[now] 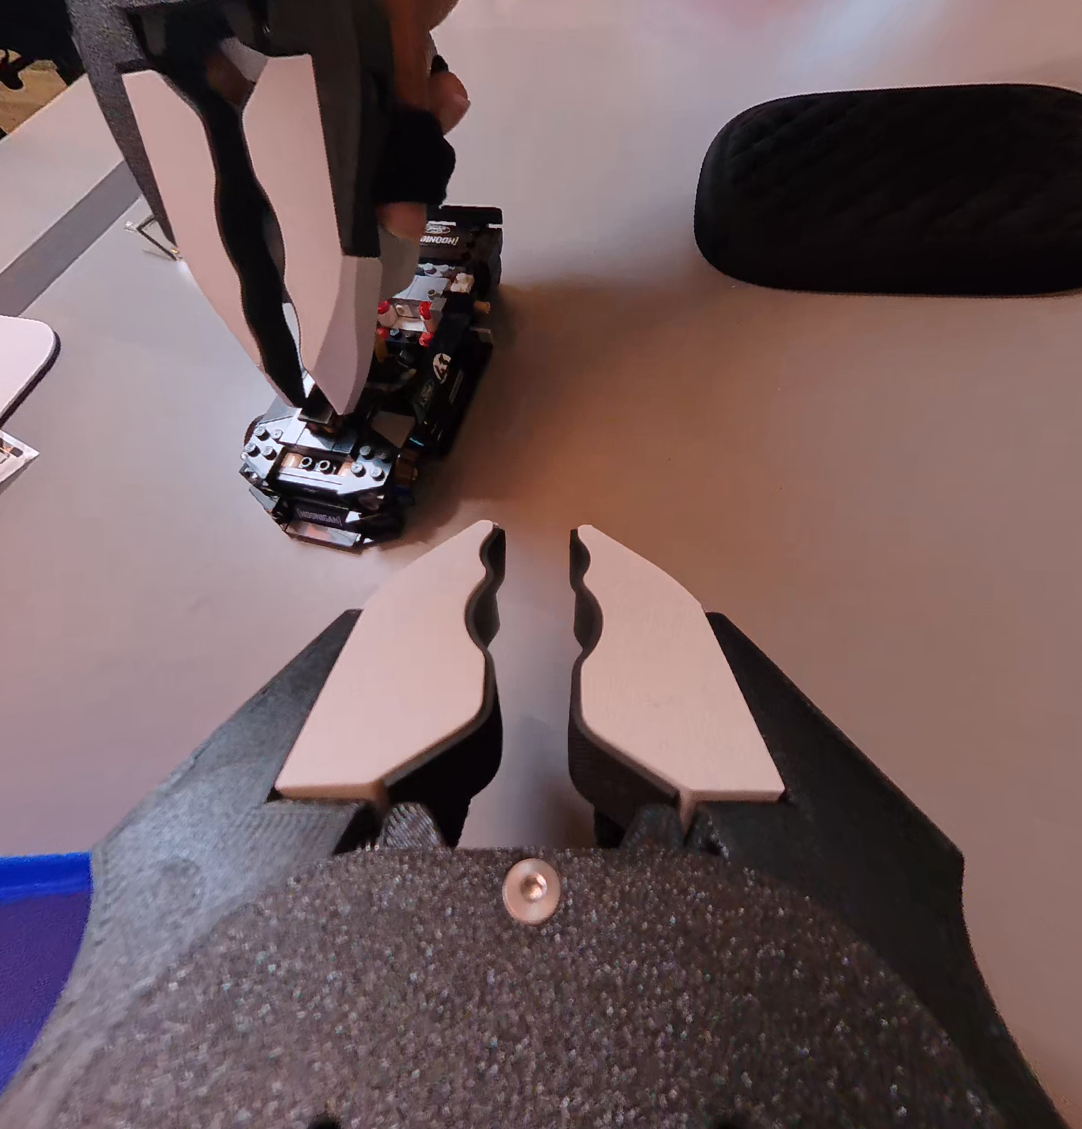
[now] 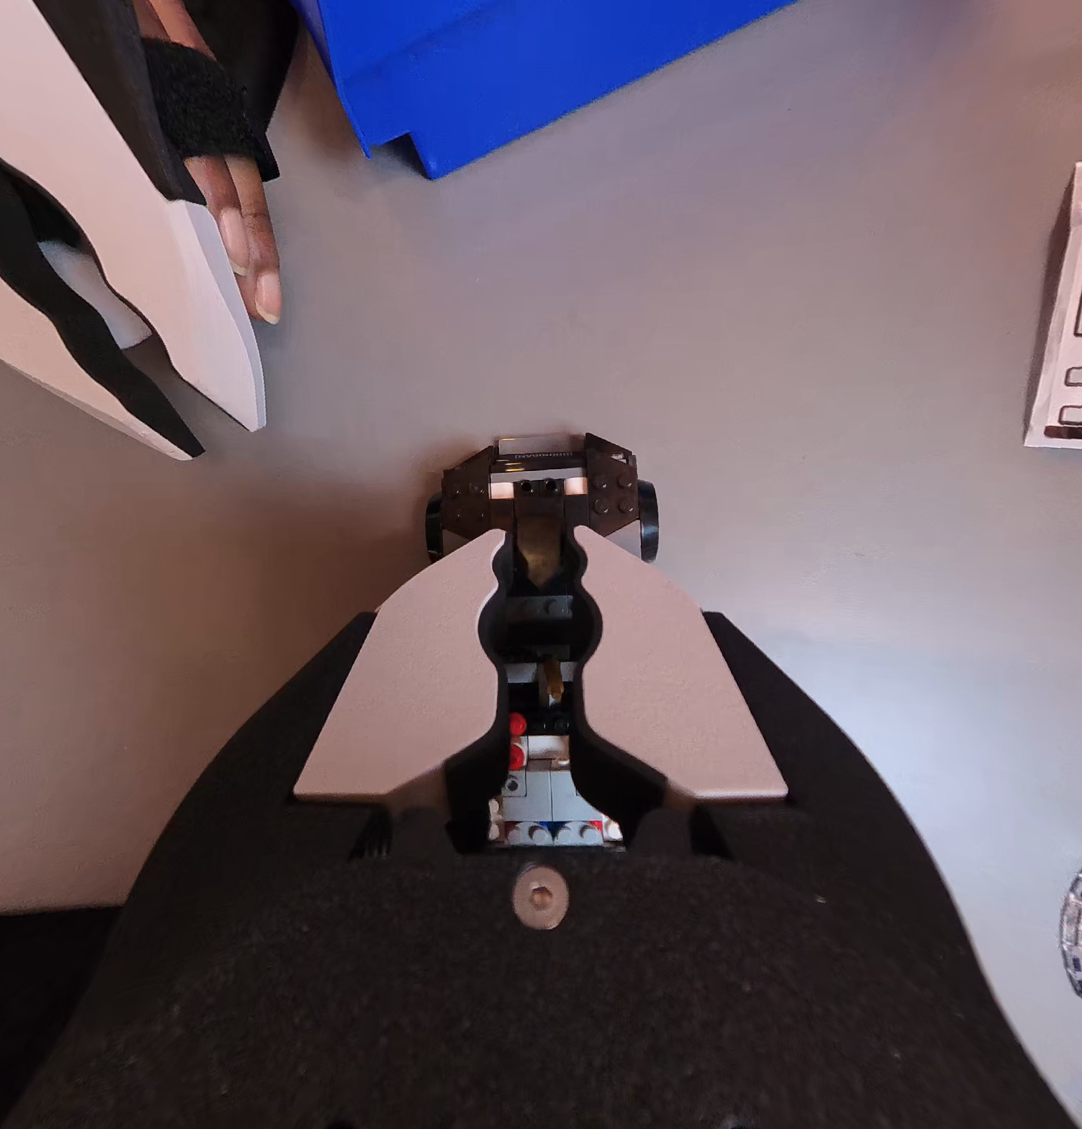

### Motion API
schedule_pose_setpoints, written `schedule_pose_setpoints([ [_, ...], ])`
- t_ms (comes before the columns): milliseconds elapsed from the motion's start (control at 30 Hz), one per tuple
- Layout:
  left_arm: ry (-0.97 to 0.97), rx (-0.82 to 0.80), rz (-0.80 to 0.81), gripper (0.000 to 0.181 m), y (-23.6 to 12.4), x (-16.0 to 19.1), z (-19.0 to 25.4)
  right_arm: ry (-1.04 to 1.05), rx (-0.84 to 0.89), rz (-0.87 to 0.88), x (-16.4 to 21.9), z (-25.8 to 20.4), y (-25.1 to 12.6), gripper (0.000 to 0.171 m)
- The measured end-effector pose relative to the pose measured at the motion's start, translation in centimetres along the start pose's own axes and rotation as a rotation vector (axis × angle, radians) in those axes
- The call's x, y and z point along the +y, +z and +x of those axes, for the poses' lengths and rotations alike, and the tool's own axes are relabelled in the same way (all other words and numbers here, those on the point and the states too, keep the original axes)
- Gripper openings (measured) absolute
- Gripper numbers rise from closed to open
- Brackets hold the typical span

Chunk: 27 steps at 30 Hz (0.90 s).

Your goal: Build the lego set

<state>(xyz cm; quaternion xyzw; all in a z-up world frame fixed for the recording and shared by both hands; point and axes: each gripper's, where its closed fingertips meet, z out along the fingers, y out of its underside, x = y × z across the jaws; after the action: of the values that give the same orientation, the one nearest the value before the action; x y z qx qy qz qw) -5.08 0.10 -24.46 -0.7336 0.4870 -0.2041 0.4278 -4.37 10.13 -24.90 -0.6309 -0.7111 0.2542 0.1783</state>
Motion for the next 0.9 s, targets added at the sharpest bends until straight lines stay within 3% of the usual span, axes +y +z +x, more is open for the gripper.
schedule_pose_setpoints([
  [567, 0.004, 0.003, -0.01, 0.02, 0.1, 0.21, 0.08, 0.009, -0.028, -0.007, 0.18, -0.03, 0.28, 0.016],
  [900, 0.013, 0.001, -0.017, 0.02, 0.15, 0.29, 0.16, -0.001, 0.004, -0.18, 0.38, -0.03, 0.34, 0.016],
])
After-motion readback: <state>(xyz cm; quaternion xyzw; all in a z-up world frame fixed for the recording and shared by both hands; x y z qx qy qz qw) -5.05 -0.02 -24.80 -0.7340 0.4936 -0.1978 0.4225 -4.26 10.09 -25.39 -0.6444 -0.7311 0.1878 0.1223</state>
